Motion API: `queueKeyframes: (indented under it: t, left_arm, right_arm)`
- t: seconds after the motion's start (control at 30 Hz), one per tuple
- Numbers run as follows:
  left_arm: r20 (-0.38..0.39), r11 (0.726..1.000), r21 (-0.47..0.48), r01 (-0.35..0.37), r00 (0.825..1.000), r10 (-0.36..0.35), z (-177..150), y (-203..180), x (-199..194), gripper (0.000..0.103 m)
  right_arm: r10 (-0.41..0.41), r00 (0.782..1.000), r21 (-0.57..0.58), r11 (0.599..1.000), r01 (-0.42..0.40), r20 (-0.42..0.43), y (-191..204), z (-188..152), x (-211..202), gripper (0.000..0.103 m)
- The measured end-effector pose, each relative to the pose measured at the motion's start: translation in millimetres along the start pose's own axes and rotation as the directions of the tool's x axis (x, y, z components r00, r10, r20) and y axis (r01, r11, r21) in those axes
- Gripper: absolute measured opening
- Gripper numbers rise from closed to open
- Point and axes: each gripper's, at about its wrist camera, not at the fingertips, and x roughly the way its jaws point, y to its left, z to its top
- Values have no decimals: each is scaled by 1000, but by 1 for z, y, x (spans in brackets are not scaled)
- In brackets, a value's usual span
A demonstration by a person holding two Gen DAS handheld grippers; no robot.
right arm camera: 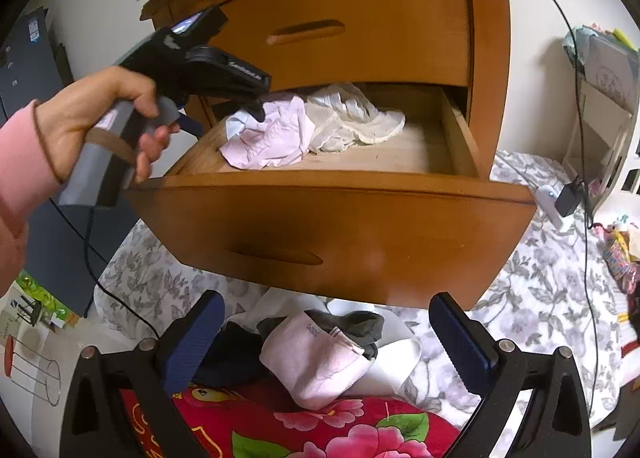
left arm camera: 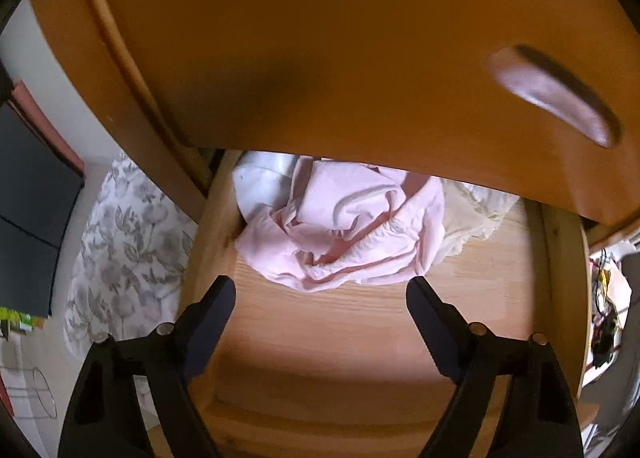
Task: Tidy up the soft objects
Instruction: 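Reach the left tool into the drawer toward the pink cloth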
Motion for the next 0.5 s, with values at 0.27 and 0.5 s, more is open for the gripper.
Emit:
queueKeyframes:
  t: [0.27,0.5]
  left_arm:
    - [-68,998,-57,-2,998,-2,12,1,31,73]
    - [-103,998,-65,0,995,-7,18,2,46,64]
  right_arm:
    - [22,1000,14,1000,-22,-17,-5,-3,9,103]
    - [51,998,27,998,-51,-20,-6,-2,9,103]
